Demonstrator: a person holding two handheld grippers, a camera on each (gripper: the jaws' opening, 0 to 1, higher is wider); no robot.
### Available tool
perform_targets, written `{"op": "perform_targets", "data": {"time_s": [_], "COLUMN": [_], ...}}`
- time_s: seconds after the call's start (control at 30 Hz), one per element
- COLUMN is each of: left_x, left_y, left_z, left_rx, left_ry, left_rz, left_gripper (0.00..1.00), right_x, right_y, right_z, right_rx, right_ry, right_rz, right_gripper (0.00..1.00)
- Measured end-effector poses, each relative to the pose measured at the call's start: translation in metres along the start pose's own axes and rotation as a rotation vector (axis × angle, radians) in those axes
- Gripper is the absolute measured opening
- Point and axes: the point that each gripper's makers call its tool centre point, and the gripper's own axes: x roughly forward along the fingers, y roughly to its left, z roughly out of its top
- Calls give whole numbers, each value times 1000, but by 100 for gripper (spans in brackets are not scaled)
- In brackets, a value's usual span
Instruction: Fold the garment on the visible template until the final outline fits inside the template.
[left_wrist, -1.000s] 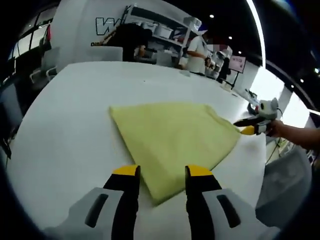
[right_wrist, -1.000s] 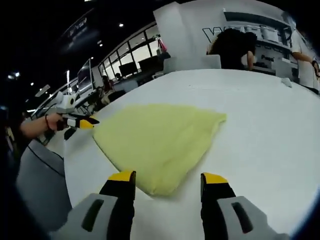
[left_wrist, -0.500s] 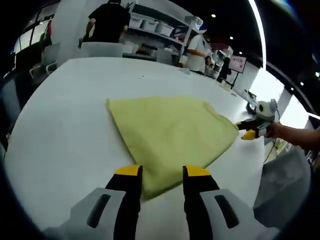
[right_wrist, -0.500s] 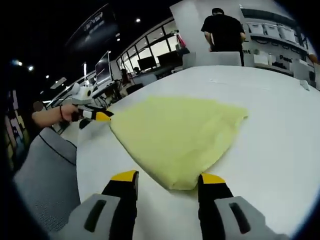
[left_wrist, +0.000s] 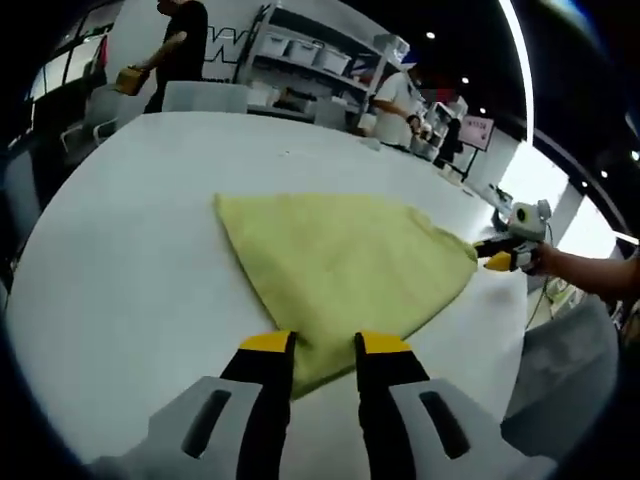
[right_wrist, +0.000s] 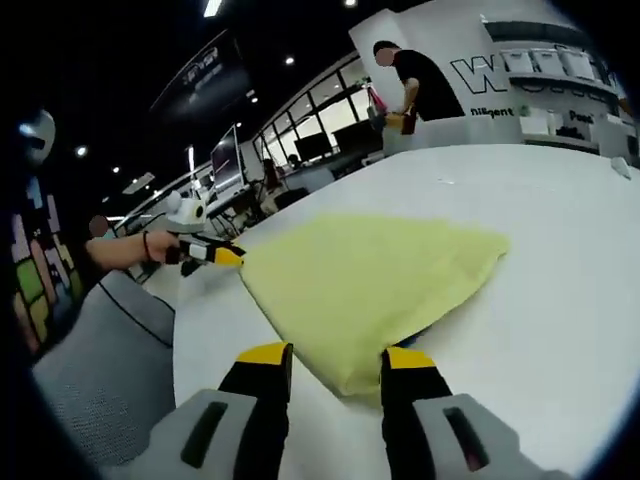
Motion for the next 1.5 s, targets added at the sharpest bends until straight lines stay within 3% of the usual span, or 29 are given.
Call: {"op": "perform_targets", "data": {"time_s": [0.13, 0.27, 0.53, 0.73, 0.77, 0.8, 0.9, 1.03, 1.17, 1.3, 1.37, 1.43, 1.5], "left_x": [-1, -3, -4, -4, -4, -3, -4, -7, -10, -10, -12, -13, -18], "left_y": [1, 3, 6, 5, 6, 6, 9, 11, 13, 14, 12, 9, 11], "left_z": [-1, -2, -8, -12, -15, -17, -17, -18, -20, -20, -21, -21, -12], "left_rx": [0, -15, -45, 173, 196, 196, 215, 298, 405, 435, 445, 426, 449], "left_ry": [4, 5, 17, 89, 117, 137, 163, 216, 257, 268, 266, 248, 190], "left_rz": [0, 5, -1, 29, 39, 43, 87, 123, 155, 166, 152, 120, 139], "left_gripper": [16, 13, 5, 0, 0, 0, 0, 0, 0, 0, 0, 0, 3], "right_x": [-5, -10, -16, -20, -21, -23, -25, -30, -34, -31, -32, -35, -42], "right_y": [2, -4, -4, -3, -3, -11, -11, -15, -23, -21, -22, -17, -18], "right_z": [2, -4, -14, -19, -20, -27, -33, -38, -34, -39, -37, -31, -21], "right_rx": [-8, 8, 16, -12, -24, -62, -101, -113, -212, -257, -246, -159, -169], "right_ry": [12, 36, 81, 133, 142, 193, 238, 302, 338, 399, 390, 356, 339], "right_rz": [59, 61, 80, 95, 92, 51, 50, 16, -42, -50, -58, -50, -66], "right_gripper": [13, 0, 0, 0, 0, 0, 0, 0, 0, 0, 0, 0, 0]}}
